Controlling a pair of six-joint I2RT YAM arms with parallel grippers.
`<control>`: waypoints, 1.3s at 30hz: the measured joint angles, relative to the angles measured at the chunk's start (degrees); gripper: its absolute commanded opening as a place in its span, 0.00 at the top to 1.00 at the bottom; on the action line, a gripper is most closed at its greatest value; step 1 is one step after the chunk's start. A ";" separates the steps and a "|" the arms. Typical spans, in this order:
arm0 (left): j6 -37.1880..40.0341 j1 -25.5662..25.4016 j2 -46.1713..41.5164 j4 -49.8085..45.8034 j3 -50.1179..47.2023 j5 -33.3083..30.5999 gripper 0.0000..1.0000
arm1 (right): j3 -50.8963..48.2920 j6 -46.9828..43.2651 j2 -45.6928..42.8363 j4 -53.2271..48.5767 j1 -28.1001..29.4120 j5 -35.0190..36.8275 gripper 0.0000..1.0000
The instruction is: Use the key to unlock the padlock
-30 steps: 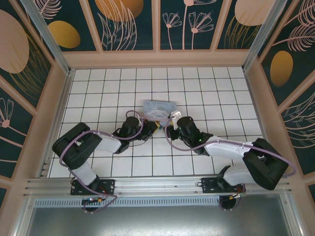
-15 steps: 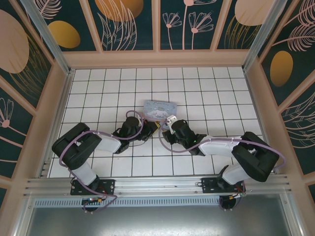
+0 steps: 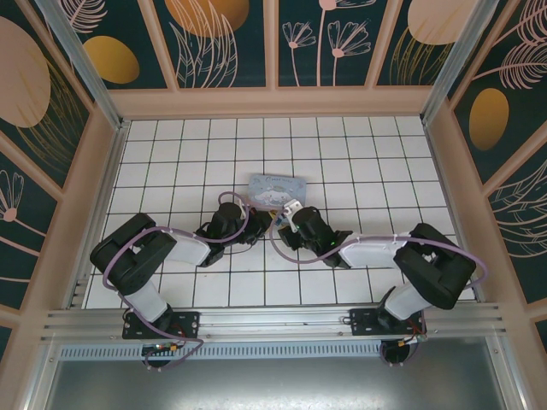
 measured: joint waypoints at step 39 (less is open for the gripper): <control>-0.13 0.24 -0.63 1.99 -1.18 -2.25 1.00 | 1.70 8.55 1.18 0.11 -6.64 -19.76 1.00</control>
